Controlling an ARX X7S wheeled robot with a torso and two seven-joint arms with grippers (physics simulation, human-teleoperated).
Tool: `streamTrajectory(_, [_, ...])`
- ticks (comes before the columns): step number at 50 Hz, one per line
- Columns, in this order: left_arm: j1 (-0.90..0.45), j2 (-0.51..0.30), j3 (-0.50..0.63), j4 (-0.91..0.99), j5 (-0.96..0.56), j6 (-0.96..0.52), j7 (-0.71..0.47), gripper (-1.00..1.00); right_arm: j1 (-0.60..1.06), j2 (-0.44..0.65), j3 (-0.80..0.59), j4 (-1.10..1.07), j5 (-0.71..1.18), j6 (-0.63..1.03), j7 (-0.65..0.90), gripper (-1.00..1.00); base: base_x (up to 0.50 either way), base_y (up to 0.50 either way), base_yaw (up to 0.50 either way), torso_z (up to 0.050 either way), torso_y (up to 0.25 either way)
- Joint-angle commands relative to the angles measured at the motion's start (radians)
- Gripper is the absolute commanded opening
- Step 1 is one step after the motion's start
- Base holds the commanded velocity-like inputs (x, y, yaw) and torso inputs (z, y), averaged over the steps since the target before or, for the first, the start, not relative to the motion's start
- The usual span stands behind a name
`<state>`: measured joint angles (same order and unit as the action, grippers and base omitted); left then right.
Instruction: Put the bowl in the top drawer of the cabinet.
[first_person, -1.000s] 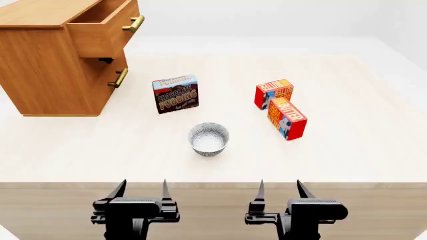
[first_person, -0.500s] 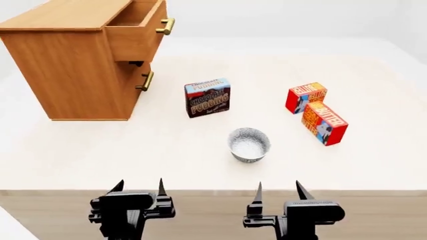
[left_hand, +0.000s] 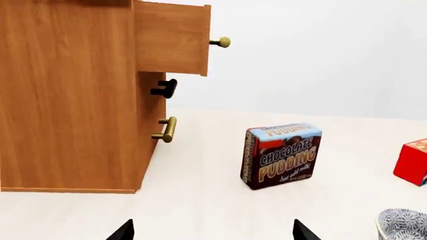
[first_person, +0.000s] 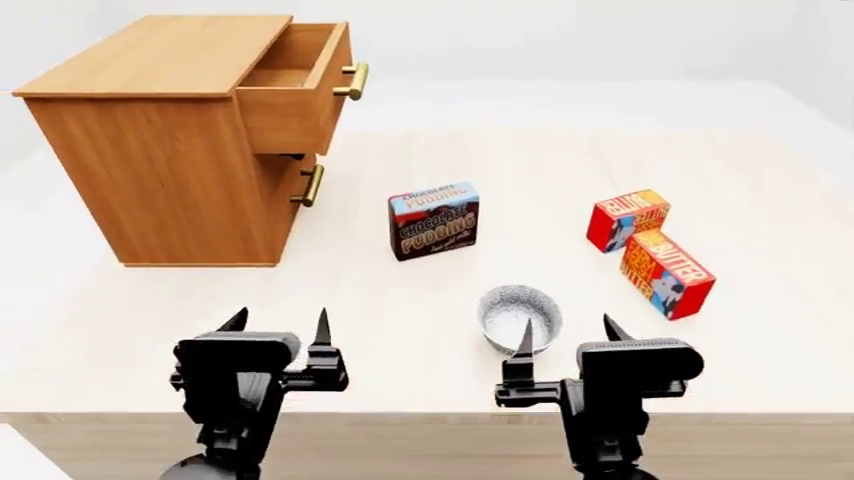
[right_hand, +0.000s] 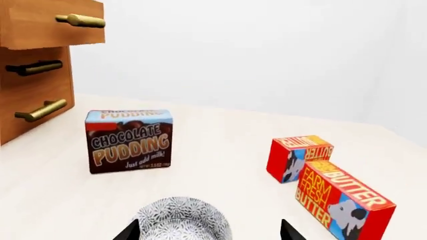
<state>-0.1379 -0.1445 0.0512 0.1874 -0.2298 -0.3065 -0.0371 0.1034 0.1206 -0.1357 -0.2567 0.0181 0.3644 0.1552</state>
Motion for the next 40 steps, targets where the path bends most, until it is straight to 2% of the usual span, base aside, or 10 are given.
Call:
streamTrajectory(1, [-0.119, -0.043, 0.016, 0.104, -0.068, -0.202, 0.010, 1.00, 0.175, 0.031, 0.020, -0.176, 0.044, 0.330, -0.028, 1.00, 0.00, 0.00, 0.00, 0.050, 0.000])
streamTrajectory(9, [-0.272, -0.070, 0.019, 0.139, -0.137, -0.404, 0.016, 1.00, 0.376, 0.049, 0.054, -0.185, 0.120, 0.582, -0.082, 1.00, 0.00, 0.00, 0.00, 0.050, 0.000])
streamTrajectory(19, [-0.526, -0.072, -0.029, 0.087, -0.247, -0.658, 0.012, 1.00, 0.568, 0.062, 0.028, -0.182, 0.122, 0.769, -0.073, 1.00, 0.00, 0.00, 0.00, 0.050, 0.000])
streamTrajectory(24, [-0.652, -0.062, -0.071, 0.050, -0.306, -0.776, 0.002, 1.00, 0.654, 0.074, 0.006, -0.163, 0.125, 0.825, -0.082, 1.00, 0.00, 0.00, 0.00, 0.050, 0.000])
streamTrajectory(40, [-0.927, -0.052, -0.062, -0.057, -0.311, -0.884, -0.051, 1.00, 0.717, 0.095, -0.026, -0.148, 0.126, 0.854, -0.087, 1.00, 0.00, 0.00, 0.00, 0.050, 0.000])
